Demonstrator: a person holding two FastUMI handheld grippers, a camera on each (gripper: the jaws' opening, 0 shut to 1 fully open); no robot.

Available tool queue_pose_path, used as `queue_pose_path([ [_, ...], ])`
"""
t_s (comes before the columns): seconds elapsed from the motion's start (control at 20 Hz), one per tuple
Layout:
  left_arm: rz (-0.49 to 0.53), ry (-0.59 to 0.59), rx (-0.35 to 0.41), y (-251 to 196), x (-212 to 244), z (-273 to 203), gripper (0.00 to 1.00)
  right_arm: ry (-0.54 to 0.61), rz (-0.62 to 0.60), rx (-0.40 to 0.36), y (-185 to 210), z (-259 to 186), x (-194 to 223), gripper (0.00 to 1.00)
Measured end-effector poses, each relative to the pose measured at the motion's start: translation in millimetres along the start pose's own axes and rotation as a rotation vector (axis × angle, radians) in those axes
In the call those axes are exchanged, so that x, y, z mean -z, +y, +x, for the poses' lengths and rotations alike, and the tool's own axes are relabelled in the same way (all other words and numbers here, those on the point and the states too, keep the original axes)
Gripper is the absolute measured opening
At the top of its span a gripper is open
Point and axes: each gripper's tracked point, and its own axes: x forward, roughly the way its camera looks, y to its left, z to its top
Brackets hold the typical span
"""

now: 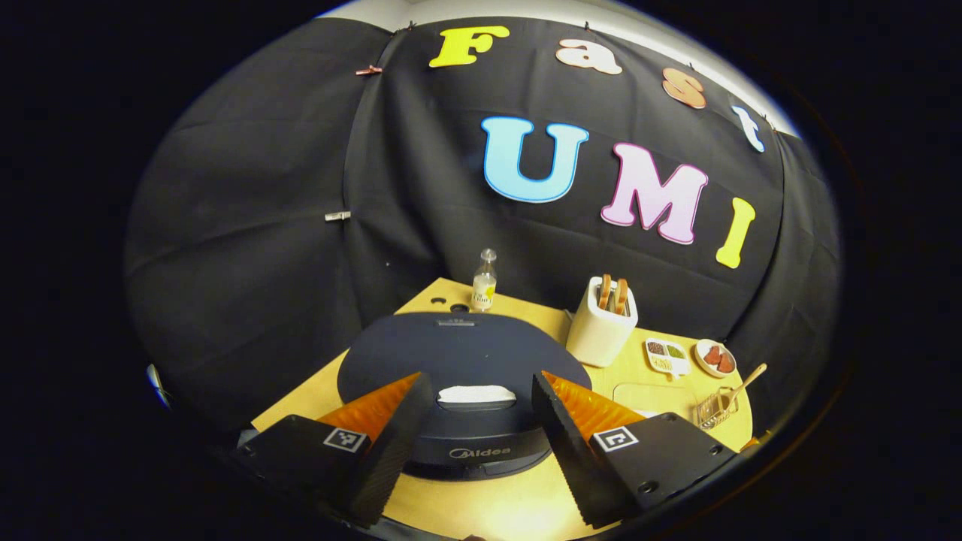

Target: Close the left gripper, press the button to open the rice cooker; take a wooden spoon from the chopstick holder with the right hand, scoop a spoonful of rice and pour it into the rice cooker, then put the wooden spoon back into the chopstick holder.

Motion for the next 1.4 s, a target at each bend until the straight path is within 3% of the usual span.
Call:
queue_pose_path([
  [0.35, 0.15, 0.039, -0.023, 4.2, 47.6, 13.9, 0.95, 0.045, -0.003, -0.001, 5.9, -2.7, 18.7, 0.99],
  [0.9, 0.152, -0.002, 0.015, 3.2, 52.6, 16.1, 0.95, 0.011, -0.026, -0.024, 26.5, -1.9, 9.0, 0.99],
  [1.1, 0.101, -0.115, 0.101, -17.4, 19.0, -12.9, 0.95, -0.077, -0.063, -0.012, 21.1, -3.6, -30.9, 0.99],
  [1.4, 0.108, -0.352, 0.189, -43.9, -55.6, -77.9, 0.95, -0.239, -0.076, 0.032, 5.5, -33.2, -106.8, 0.98],
])
